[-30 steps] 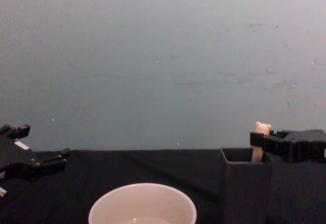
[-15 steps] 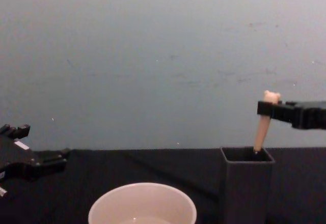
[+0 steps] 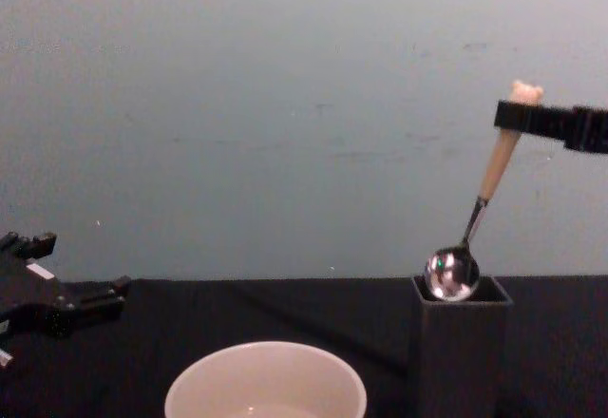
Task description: Pick up the stirring spoon with one hand, stir inside the cup, then place it back in its original position.
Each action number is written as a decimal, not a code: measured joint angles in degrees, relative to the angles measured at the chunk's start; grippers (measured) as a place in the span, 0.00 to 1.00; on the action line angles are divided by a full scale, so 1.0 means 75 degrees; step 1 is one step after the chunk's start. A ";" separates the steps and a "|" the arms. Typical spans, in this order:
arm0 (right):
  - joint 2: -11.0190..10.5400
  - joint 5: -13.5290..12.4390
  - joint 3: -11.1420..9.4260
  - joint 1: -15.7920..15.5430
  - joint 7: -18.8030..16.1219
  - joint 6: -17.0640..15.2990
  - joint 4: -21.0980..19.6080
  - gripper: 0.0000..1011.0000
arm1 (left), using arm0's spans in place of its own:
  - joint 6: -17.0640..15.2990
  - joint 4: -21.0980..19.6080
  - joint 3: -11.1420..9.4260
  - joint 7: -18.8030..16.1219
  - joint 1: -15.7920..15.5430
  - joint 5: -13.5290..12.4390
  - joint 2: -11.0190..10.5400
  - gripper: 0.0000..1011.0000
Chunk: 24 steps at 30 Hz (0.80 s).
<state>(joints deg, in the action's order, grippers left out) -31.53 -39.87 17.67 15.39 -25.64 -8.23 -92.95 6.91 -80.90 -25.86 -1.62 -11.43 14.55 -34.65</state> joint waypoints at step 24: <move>0.0289 0.0008 0.0981 0.0540 -0.0263 0.0287 0.0062 0.21 | 0.0000 0.0000 0.0000 0.0000 0.0000 0.0000 0.0000 0.99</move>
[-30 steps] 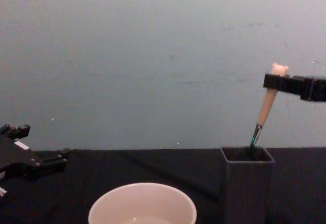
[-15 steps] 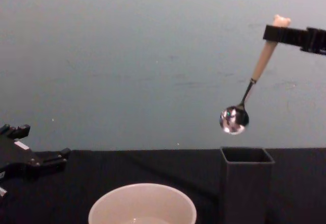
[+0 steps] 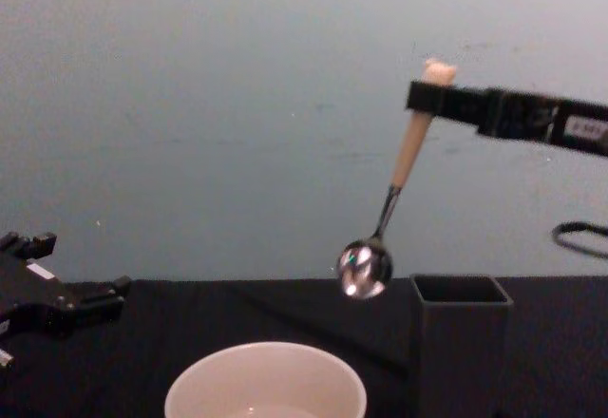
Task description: Pick up the stirring spoon with one hand, stir inside the cup, then place it back in its original position.
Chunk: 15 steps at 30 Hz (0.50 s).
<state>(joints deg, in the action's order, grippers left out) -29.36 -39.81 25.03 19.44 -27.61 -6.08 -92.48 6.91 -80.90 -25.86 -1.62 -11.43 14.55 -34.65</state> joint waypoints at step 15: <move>0.0275 0.0742 0.0909 0.0160 -0.0331 0.0083 0.0408 0.21 | -0.0001 0.0000 0.0000 0.0000 0.0000 0.0000 0.0000 0.99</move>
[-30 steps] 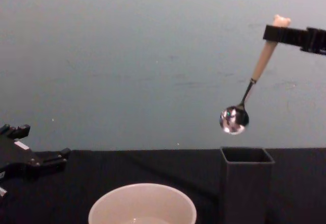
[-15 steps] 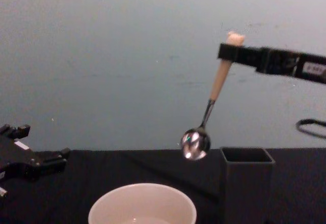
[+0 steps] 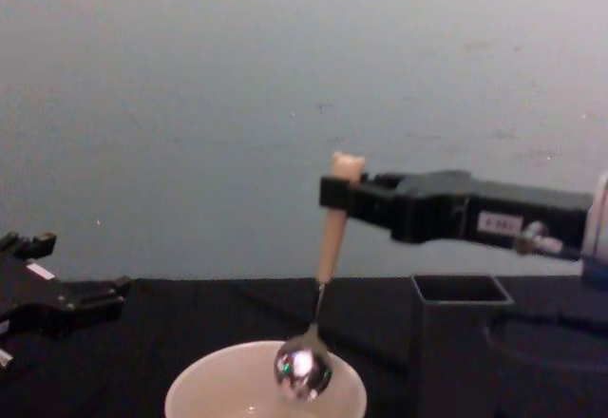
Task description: Pick up the stirring spoon with one hand, stir inside the cup, then place it back in its original position.
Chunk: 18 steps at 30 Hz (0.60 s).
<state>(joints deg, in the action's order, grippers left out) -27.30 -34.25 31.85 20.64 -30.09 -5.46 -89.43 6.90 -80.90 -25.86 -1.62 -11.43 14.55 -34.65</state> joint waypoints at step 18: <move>0.0531 0.0484 0.0569 0.0313 -0.0326 -0.0044 0.0670 0.21 | 0.0001 0.0000 0.0000 0.0000 0.0000 0.0000 0.0000 0.99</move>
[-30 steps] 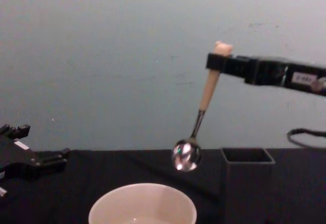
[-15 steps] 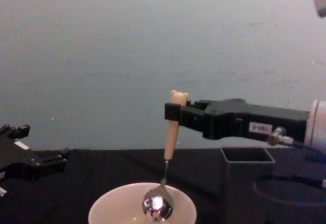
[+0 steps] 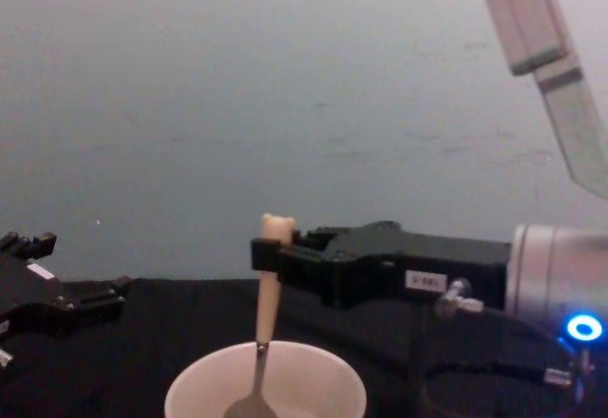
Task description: Pick up the stirring spoon with one hand, stir inside the cup, then place it back in its original position.
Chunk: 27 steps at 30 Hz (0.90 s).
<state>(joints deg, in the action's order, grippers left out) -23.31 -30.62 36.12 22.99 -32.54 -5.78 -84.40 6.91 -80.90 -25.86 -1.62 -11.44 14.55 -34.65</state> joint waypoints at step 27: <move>0.0797 0.0668 -0.0116 0.0511 0.0328 0.0169 0.1152 0.21 | 0.0000 0.0000 0.0000 0.0000 0.0001 0.0000 0.0000 0.99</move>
<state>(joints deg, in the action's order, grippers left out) -17.34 -25.61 35.25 26.82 -30.08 -4.51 -75.76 6.91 -80.90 -25.86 -1.62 -11.43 14.55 -34.65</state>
